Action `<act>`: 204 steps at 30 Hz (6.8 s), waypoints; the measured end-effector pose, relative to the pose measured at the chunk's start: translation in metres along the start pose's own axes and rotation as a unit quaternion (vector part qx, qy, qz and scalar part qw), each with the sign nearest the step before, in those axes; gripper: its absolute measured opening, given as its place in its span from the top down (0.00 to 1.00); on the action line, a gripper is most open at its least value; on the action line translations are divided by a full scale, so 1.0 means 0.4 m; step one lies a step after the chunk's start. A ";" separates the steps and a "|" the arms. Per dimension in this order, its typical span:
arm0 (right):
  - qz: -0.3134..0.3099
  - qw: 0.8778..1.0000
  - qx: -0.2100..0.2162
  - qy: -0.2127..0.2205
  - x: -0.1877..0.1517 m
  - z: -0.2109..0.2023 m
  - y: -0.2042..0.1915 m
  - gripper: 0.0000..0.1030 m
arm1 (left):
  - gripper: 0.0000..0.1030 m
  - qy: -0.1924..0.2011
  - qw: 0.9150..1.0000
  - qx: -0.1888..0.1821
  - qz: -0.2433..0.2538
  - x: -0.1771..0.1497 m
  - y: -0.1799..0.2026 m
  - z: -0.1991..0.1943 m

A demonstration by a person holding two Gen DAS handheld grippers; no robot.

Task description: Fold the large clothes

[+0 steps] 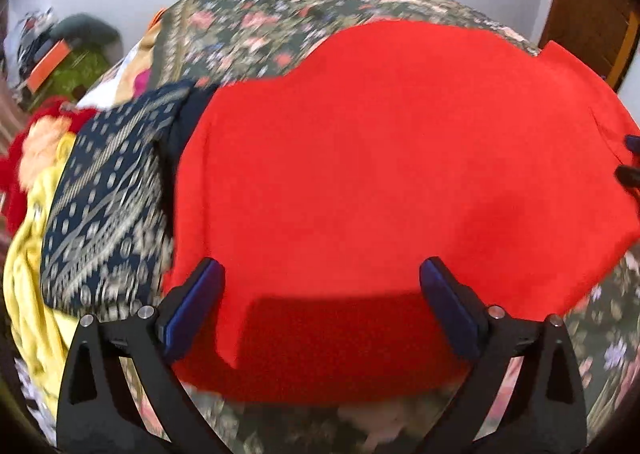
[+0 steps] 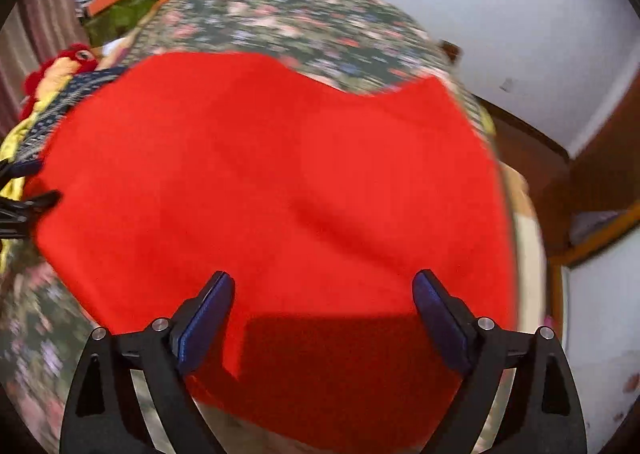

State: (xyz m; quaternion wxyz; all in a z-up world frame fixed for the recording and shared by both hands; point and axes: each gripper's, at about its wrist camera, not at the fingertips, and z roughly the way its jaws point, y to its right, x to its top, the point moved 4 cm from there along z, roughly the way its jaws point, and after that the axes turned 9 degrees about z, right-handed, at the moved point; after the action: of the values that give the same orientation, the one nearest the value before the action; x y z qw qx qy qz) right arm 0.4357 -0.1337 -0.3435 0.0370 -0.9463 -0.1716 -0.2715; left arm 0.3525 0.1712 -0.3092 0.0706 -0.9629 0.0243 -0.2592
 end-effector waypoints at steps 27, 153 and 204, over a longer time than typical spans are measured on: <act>0.066 0.994 0.034 0.083 -0.015 -0.245 0.013 0.06 | 0.03 0.042 0.988 -0.021 -0.148 -0.136 -0.115 -0.219; 0.139 0.970 0.197 -0.035 -0.050 -0.164 0.001 0.00 | 0.06 0.055 0.990 -0.126 -0.041 0.054 0.051 -0.242; 0.027 0.934 0.349 0.068 0.243 -0.345 -0.515 0.76 | 0.71 0.185 0.953 -0.217 -0.105 0.143 -0.185 -0.468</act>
State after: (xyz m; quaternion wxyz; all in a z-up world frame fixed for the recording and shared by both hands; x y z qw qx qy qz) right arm 0.3726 0.0665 -0.1797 0.3834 -0.8575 -0.2271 -0.2572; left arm 0.3086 0.2165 -0.1094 -0.1733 -0.8872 -0.0086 -0.4274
